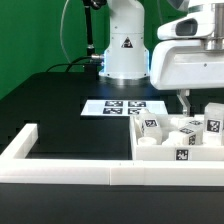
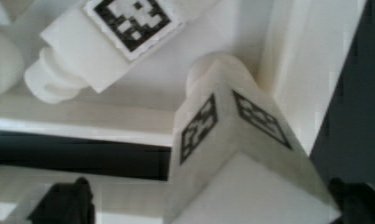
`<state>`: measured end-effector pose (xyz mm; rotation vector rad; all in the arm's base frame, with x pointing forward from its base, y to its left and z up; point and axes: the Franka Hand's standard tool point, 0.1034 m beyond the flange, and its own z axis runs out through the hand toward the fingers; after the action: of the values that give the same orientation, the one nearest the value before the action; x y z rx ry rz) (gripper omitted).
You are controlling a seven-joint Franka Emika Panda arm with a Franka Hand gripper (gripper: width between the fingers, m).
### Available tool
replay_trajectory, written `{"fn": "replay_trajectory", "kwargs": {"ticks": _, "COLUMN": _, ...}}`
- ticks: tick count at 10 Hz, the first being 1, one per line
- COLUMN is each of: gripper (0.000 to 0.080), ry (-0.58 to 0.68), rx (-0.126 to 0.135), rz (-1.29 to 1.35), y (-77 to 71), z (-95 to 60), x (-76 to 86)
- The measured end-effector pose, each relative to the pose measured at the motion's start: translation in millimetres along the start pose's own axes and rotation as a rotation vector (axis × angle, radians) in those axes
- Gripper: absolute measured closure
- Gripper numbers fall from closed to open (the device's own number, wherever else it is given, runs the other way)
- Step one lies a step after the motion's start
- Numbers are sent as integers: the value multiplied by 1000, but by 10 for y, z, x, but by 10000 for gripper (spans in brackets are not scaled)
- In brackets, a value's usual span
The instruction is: Assemble one leg
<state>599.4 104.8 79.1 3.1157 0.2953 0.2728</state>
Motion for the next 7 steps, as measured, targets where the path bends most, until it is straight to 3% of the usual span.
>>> {"fn": "replay_trajectory", "kwargs": {"ticks": 7, "gripper": 150, "ry": -7, "rx": -14, "rz": -489, "y": -45, "z": 20, "x": -20}}
